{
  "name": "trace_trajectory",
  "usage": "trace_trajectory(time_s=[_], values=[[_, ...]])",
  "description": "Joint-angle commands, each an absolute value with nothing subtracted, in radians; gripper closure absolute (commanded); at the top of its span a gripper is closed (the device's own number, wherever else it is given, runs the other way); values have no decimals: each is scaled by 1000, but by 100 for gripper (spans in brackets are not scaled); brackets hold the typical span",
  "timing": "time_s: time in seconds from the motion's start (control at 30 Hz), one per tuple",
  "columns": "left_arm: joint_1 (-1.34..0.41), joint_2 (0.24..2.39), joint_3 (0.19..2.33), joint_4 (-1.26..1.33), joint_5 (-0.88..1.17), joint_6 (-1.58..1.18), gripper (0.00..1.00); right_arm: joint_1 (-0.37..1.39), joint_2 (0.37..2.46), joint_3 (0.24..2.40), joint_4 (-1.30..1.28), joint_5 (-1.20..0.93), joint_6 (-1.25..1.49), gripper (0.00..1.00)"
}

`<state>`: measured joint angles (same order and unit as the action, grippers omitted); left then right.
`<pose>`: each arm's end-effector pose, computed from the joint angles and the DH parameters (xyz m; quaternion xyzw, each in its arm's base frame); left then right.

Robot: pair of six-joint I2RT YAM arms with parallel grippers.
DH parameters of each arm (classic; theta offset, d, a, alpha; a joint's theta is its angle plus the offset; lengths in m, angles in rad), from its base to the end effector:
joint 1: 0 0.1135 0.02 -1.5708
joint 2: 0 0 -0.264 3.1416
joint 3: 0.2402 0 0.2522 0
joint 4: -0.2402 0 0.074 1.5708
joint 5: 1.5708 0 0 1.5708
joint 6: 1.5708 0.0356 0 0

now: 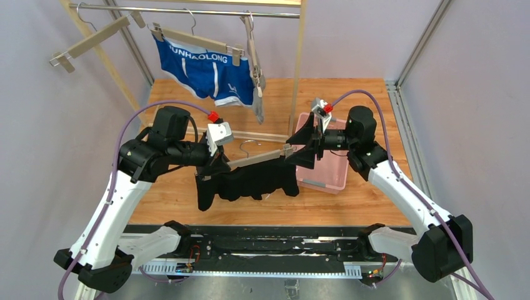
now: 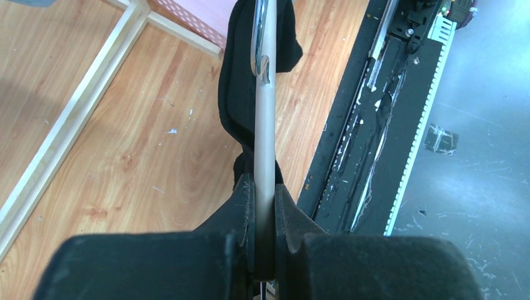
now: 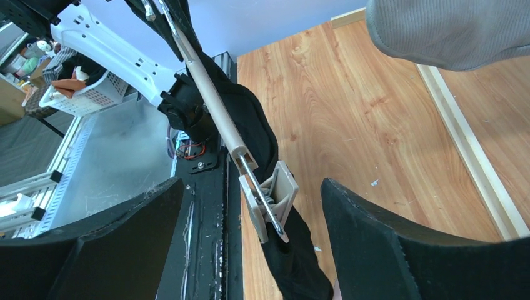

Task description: Remove the underwear clipped to the hanger

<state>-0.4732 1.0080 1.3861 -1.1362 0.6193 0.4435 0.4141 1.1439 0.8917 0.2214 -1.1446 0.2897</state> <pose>0.1325 -0.0911 0.4122 0.4951 0.7313 -0.2855 0.3723 0.2172 0.1309 0.3480 -0.4138 0.5789 0.5667 0.4153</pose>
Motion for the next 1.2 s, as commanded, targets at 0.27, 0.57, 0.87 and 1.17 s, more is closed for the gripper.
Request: trace_trajectory(time_s=[0.27,0.57,0.87,1.17], values=[[-478,997,1387,-1096,635,423,100,449,1175,902,269,-1152,314,47],[-478,998,1387,-1092,630,416,100,469,1202,933,266,-1143,314,82],[-477,973,1414,-1085,606,387,100,469,1065,936,197,-938,274,26],[-478,896,1395,-842,543,166,100,469,747,731,244,-467,347,24]])
